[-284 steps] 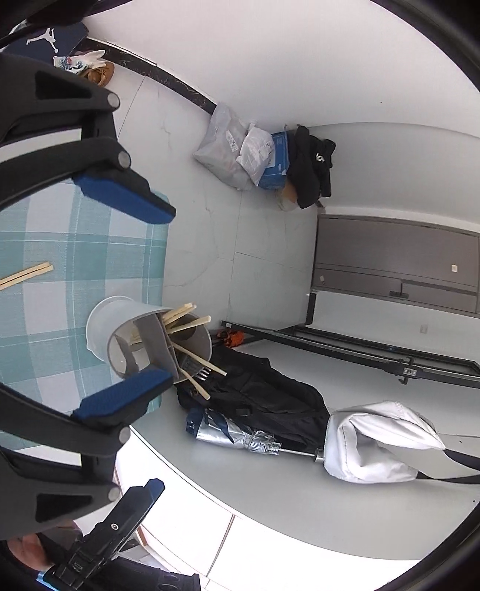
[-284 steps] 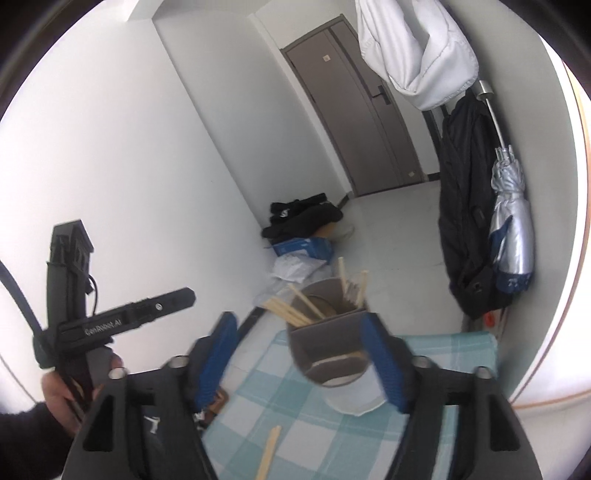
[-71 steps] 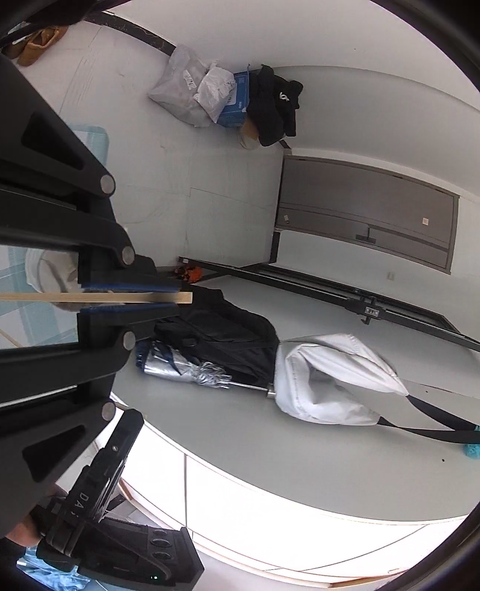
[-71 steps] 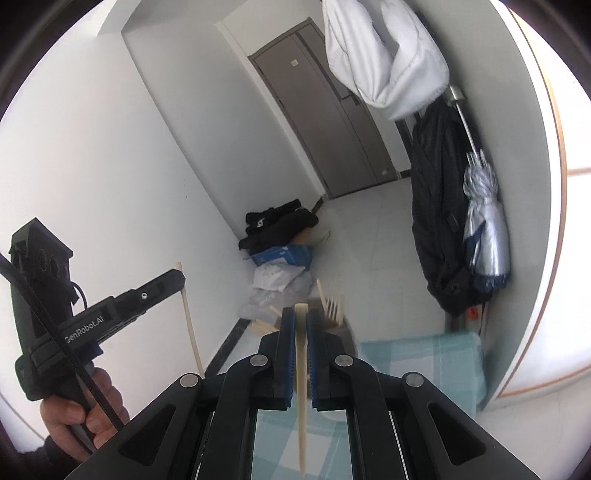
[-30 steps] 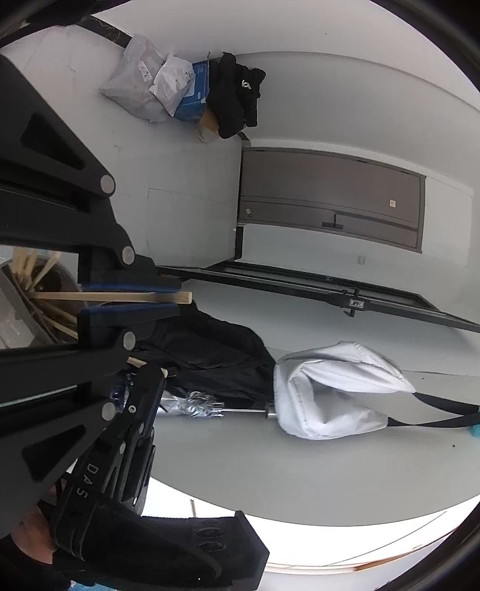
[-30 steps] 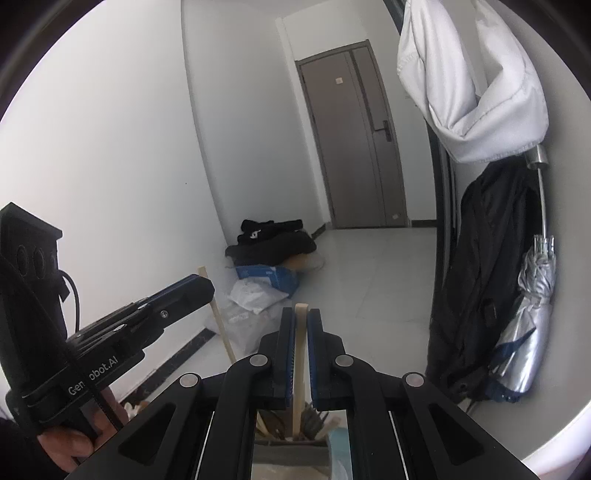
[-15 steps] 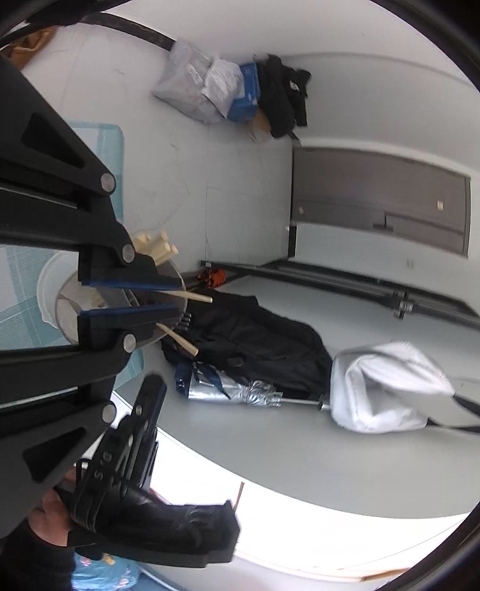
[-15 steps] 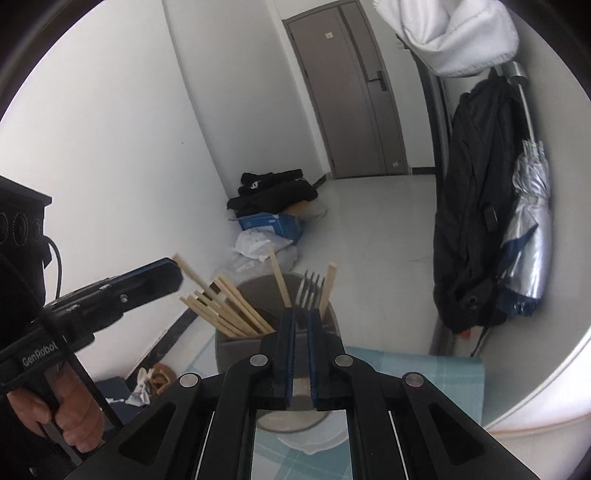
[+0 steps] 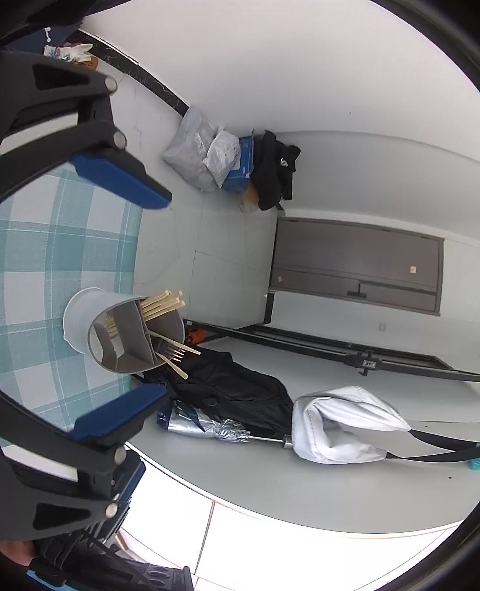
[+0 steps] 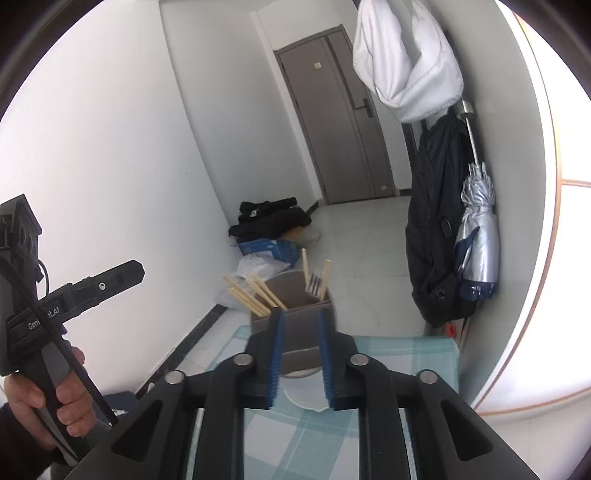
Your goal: Organize utensils
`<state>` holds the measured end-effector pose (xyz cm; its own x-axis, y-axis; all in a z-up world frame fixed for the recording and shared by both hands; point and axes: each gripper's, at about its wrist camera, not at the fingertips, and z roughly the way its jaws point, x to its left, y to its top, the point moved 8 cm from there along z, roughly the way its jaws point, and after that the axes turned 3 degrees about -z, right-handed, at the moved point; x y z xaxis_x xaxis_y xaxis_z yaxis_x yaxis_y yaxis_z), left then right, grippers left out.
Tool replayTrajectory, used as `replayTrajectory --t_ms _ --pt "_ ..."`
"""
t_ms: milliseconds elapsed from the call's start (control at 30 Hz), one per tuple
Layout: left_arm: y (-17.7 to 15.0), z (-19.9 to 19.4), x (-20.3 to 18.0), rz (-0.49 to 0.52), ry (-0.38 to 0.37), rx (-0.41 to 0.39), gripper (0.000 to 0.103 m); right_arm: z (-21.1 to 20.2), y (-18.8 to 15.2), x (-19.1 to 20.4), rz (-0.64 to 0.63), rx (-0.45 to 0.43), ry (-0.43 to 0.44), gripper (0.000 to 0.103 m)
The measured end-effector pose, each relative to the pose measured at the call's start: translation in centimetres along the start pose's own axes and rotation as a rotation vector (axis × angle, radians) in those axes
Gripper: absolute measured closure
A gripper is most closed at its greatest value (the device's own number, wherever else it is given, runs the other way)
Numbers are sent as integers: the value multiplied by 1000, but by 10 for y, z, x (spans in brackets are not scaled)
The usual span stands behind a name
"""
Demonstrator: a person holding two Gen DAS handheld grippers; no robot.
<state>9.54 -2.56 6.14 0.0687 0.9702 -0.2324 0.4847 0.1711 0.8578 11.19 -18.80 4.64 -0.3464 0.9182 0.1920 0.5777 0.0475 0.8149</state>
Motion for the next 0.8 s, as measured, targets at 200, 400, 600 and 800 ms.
replayTrajectory --t_ms 200,400,600,800 --pt "-4 -22 3 -9 26 -41 1 -27 -4 23 -44 -37 -10 53" --pt "-15 -31 6 -22 42 -55 1 -52 -8 34 -68 -101 -25 25" --pt "-23 -38 7 -23 50 -58 1 -61 -12 37 -98 -119 -53 21" --pt "-27 -42 9 -24 63 -46 1 -63 -11 35 -87 -120 -55 18"
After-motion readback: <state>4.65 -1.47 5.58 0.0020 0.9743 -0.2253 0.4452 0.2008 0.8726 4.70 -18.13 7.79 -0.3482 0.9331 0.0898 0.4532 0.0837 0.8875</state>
